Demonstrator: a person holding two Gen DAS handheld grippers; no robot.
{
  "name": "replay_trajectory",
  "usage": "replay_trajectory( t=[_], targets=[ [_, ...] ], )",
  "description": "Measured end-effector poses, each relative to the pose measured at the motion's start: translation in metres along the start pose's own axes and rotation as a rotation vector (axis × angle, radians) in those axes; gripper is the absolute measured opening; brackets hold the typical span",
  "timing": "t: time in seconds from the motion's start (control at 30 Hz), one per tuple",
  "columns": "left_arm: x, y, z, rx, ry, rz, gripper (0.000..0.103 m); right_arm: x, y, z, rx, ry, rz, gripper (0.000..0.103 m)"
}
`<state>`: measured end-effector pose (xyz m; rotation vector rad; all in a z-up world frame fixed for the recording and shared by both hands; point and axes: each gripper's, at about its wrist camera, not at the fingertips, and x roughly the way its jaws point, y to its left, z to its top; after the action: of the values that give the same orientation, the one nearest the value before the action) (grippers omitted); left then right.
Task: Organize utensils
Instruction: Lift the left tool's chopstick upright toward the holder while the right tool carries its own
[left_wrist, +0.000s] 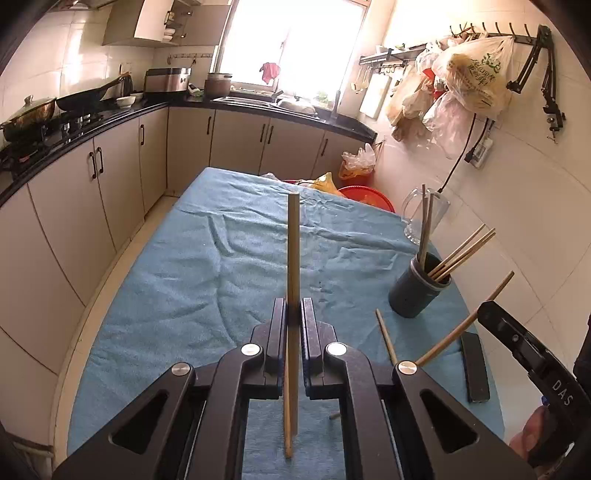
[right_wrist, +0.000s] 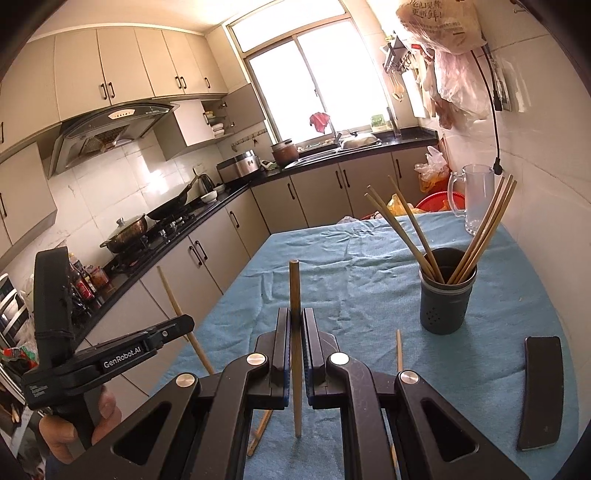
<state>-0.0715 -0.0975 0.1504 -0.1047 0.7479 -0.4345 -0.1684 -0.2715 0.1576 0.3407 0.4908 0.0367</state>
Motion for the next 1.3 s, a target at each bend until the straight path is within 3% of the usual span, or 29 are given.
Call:
replay_trajectory(
  t=[1.3],
  targets=[
    [0.000, -0.035, -0.007, 0.089, 0.000, -0.010, 0.006, -0.015, -0.027, 0.007, 0.061, -0.027, -0.025, 0.007]
  ],
)
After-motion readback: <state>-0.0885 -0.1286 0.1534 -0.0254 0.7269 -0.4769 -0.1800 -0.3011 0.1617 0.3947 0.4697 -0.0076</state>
